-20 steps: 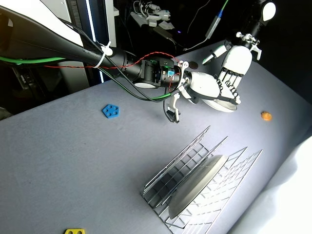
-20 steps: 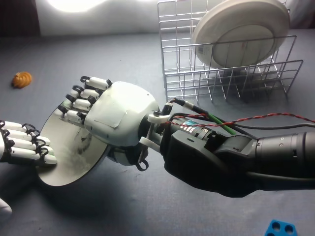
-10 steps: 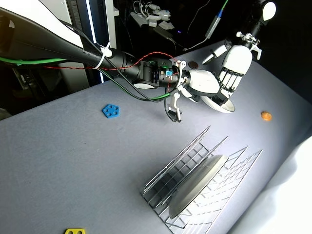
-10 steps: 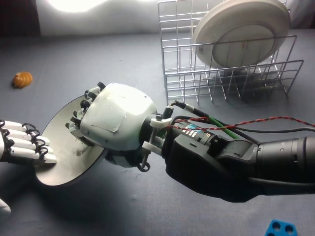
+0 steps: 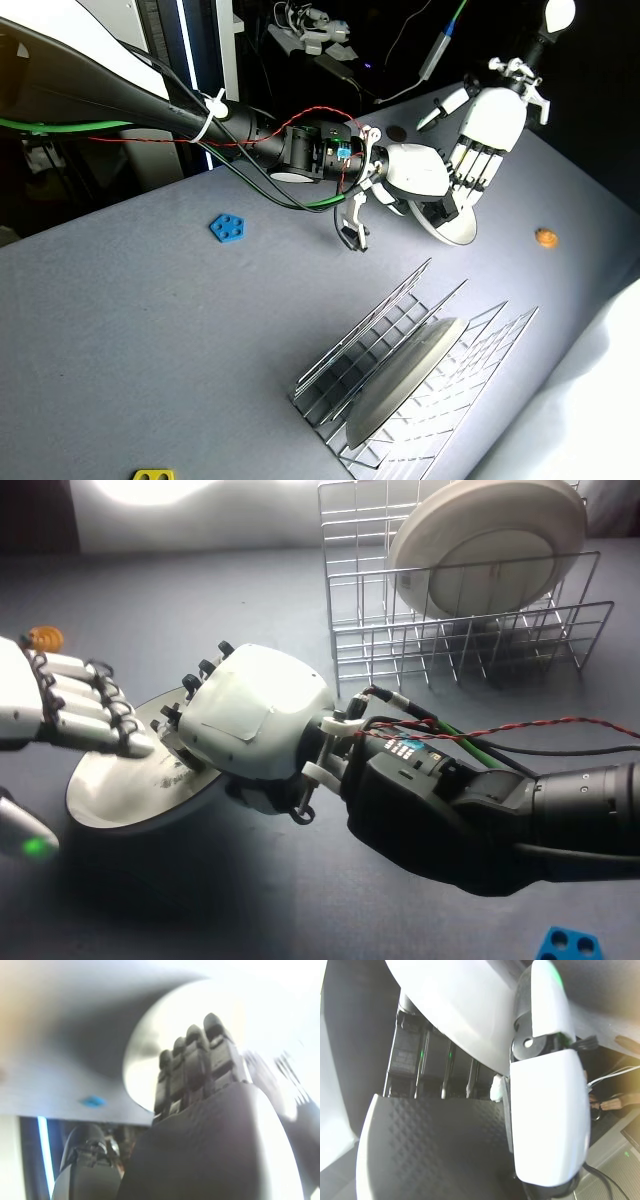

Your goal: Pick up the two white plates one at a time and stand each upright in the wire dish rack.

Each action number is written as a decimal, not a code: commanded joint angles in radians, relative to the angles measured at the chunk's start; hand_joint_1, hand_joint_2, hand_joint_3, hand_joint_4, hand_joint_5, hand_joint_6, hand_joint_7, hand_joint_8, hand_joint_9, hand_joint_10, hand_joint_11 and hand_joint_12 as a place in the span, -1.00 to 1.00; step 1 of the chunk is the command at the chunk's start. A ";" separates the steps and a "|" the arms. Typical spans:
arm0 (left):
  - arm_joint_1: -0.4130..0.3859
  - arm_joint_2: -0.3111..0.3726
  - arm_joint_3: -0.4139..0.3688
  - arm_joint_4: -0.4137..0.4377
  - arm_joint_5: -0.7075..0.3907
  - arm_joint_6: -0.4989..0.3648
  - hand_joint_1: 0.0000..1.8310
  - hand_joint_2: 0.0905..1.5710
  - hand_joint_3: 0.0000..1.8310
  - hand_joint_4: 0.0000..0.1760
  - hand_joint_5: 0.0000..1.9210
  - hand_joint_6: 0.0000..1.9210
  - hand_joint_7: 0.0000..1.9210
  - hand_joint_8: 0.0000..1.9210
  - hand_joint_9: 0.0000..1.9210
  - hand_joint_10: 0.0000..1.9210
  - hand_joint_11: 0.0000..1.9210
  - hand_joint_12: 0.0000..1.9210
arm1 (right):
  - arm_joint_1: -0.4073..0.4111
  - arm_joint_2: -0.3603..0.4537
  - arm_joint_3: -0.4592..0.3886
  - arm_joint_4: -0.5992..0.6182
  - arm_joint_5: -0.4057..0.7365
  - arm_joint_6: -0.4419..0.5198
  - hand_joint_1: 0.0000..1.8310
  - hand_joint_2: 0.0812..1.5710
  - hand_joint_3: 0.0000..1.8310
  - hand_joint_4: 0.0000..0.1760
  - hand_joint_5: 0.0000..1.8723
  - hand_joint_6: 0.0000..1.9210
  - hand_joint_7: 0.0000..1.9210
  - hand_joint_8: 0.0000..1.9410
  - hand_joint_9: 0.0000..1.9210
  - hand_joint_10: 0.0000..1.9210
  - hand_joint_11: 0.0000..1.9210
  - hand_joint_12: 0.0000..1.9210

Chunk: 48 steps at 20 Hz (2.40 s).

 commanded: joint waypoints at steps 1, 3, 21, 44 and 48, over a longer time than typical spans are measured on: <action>-0.015 0.015 0.009 -0.042 -0.018 -0.004 -1.00 0.32 -1.00 -1.00 -0.85 -0.99 -0.83 -0.99 -0.85 -1.00 -1.00 -0.63 | -0.008 0.008 -0.008 -0.019 0.059 -0.008 0.49 0.40 -1.00 -1.00 -0.04 0.17 -0.01 0.01 -0.06 0.24 -0.26 0.35; -0.051 0.025 0.007 -0.042 -0.018 -0.008 -1.00 0.33 -1.00 -1.00 -0.86 -1.00 -0.84 -1.00 -0.87 -1.00 -1.00 -0.67 | -0.014 0.023 -0.021 -0.019 0.060 -0.010 0.50 0.39 -1.00 -1.00 -0.03 0.14 0.01 0.01 -0.05 0.22 -0.26 0.36; -0.121 0.046 0.032 -0.042 -0.038 -0.035 -1.00 0.32 -1.00 -1.00 -0.84 -1.00 -0.83 -1.00 -0.85 -1.00 -1.00 -0.63 | 0.145 0.361 -0.436 0.145 0.044 -0.025 0.50 0.38 -1.00 -1.00 0.00 0.09 0.02 -0.02 -0.03 0.20 -0.26 0.37; -0.082 0.050 0.029 -0.029 -0.029 -0.035 -1.00 0.31 -1.00 -1.00 -0.81 -1.00 -0.80 -1.00 -0.82 -0.99 -1.00 -0.60 | 0.536 0.567 -0.514 0.985 -0.183 -0.163 0.50 0.39 -1.00 -1.00 -0.02 0.15 0.01 0.00 -0.08 0.24 -0.29 0.40; -0.080 0.051 0.029 -0.029 -0.029 -0.035 -1.00 0.32 -1.00 -1.00 -0.83 -1.00 -0.81 -1.00 -0.84 -1.00 -1.00 -0.65 | 0.543 0.584 -0.476 1.045 -0.176 -0.165 0.50 0.40 -1.00 -1.00 -0.03 0.15 0.03 -0.01 -0.09 0.26 -0.30 0.43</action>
